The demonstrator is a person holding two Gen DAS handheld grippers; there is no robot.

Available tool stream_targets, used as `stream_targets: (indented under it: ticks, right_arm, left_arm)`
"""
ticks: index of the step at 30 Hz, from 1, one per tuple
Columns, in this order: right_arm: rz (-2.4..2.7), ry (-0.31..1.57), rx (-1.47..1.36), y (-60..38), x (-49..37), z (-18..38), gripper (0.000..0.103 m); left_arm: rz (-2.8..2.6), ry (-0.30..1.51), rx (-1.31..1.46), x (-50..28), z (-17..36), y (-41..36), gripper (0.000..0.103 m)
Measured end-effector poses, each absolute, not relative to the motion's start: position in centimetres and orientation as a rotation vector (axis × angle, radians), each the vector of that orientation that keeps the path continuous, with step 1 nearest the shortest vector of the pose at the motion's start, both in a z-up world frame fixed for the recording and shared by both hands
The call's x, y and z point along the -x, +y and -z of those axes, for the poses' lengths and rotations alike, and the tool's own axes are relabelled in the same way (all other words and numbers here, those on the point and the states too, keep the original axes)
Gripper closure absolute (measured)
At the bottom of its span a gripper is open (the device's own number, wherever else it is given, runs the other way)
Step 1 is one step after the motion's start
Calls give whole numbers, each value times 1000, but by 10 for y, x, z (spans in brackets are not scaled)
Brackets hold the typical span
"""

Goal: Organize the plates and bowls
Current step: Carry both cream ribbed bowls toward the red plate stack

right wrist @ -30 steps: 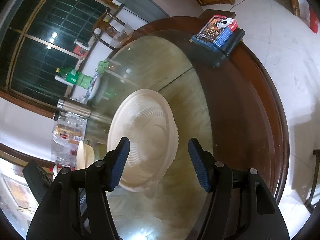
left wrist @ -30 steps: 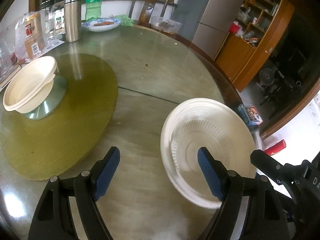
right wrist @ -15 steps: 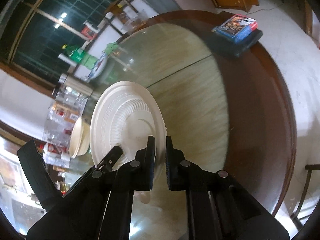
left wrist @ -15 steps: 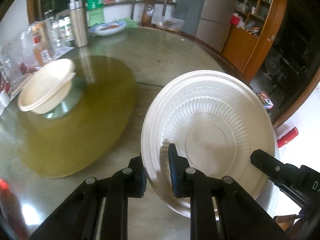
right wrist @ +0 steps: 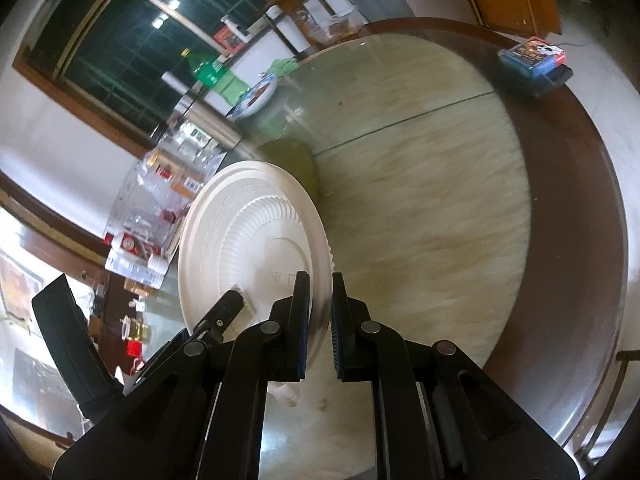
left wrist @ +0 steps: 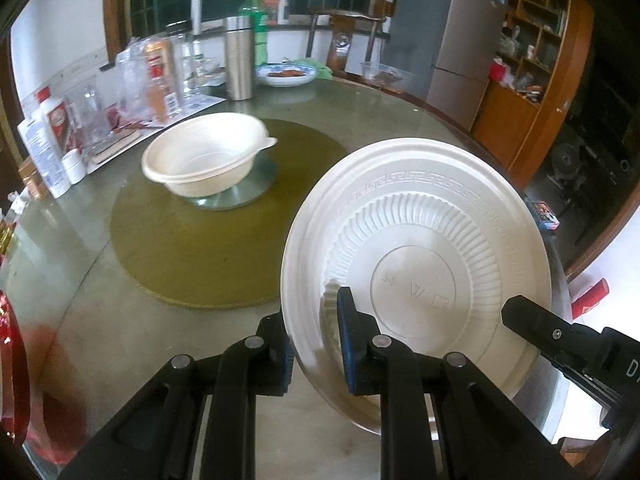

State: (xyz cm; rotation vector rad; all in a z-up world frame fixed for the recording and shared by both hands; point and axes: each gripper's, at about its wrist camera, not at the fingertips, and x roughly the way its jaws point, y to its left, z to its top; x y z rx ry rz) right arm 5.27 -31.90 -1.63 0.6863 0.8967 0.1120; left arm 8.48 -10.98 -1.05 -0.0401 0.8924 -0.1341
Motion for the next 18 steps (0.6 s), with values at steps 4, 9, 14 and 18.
stream_targets:
  ticks: [4, 9, 14, 18]
  right_arm:
    - [-127, 900, -665, -306, -48, 15, 94]
    - [-142, 905, -646, -294, -46, 14, 94]
    - [-157, 909, -628, -284, -45, 15, 94]
    - [-170, 912, -613, -272, -44, 14, 94]
  left_arm:
    - [120, 883, 52, -77, 10, -97, 85]
    - [106, 874, 67, -69, 11, -84, 85]
    - [91, 868, 77, -62, 12, -74, 85]
    - [80, 864, 92, -57, 13, -63, 85]
